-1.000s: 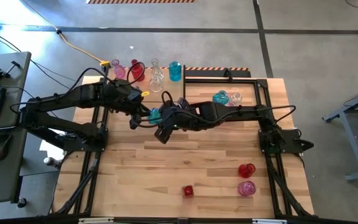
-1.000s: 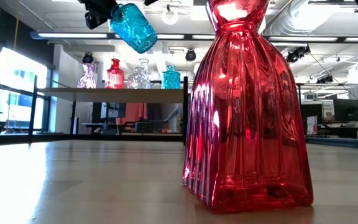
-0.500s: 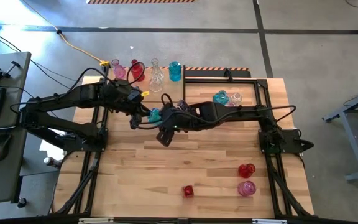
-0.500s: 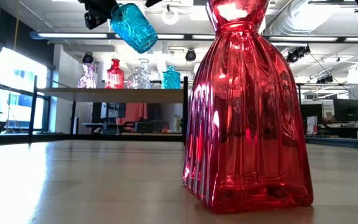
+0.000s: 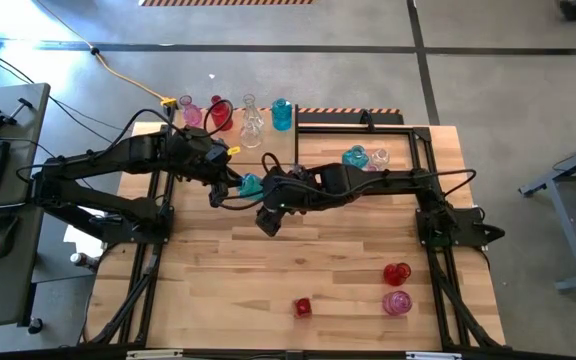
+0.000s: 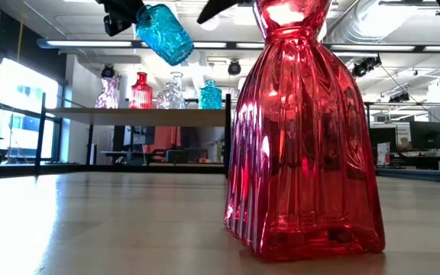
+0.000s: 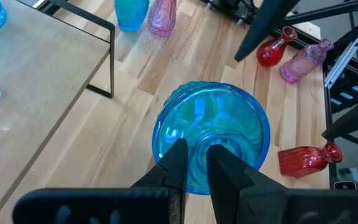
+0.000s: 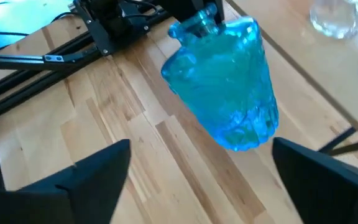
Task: Sort vases onto shelf
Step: Put the bottom blue vase on the shelf aligned with the other blue vase
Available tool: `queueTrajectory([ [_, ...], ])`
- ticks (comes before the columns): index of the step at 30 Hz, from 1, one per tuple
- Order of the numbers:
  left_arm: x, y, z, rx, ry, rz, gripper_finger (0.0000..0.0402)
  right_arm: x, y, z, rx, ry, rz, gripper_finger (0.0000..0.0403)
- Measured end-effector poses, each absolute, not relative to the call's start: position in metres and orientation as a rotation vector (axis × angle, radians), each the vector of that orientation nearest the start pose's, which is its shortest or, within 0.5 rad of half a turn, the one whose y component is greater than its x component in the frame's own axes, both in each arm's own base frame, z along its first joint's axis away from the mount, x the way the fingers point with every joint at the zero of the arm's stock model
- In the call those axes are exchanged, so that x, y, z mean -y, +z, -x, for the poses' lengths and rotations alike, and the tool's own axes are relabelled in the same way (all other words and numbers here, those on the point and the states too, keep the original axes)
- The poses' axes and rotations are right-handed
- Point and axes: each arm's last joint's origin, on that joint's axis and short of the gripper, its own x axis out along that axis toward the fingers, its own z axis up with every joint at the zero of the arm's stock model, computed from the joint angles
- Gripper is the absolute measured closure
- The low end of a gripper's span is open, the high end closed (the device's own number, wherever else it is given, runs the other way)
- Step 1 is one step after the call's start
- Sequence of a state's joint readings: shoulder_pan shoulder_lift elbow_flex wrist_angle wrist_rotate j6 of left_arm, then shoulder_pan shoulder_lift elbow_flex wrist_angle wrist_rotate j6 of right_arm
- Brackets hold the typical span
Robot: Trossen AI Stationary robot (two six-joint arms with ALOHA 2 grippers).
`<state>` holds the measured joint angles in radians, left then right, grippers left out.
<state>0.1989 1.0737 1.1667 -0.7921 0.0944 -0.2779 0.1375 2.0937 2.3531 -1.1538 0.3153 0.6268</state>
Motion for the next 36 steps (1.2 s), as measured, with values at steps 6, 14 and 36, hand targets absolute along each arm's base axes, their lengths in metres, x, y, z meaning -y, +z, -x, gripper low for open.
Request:
queueTrajectory([
  [6, -0.038, 0.356, -0.203, -0.676, 0.190, 0.351, 0.0374, -0.052, 0.376, -0.427, -0.831, -0.418, -0.459, 0.0018],
  [14, -0.038, 0.356, -0.203, -0.678, 0.184, 0.333, 0.0373, -0.053, 0.376, -0.427, -0.841, -0.396, -0.471, 0.0020],
  [36, -0.037, 0.359, -0.205, -0.648, 0.119, 0.331, 0.0373, -0.027, 0.381, -0.435, -0.740, -0.462, -0.448, 0.0020],
])
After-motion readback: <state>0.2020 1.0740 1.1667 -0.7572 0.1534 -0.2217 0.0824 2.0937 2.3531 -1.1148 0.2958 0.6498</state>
